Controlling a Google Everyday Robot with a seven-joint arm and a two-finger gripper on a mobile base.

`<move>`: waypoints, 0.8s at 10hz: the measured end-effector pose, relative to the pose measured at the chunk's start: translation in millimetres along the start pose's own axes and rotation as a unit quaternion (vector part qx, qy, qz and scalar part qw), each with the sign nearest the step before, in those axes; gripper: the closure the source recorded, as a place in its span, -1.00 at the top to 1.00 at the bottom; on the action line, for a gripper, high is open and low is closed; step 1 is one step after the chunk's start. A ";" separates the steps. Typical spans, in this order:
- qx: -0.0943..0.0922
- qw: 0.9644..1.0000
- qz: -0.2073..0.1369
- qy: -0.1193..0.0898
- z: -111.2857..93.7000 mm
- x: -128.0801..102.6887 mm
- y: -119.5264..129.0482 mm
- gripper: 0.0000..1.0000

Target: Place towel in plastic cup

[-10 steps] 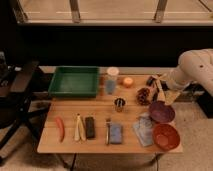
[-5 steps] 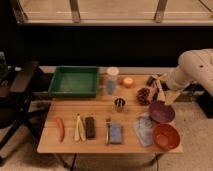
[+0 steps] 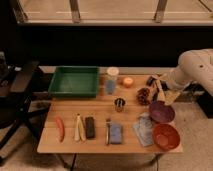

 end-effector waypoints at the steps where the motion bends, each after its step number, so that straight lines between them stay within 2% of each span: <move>1: -0.008 1.000 -0.007 -0.004 2.7 -5.1 5.9 0.60; 2: -0.015 1.000 -0.016 -0.009 5.3 -14.2 12.8 0.60; 5: -0.053 0.997 -0.052 -0.022 25.4 -66.3 42.8 0.60; 8: -0.073 0.995 -0.057 -0.024 37.7 -91.2 64.7 0.60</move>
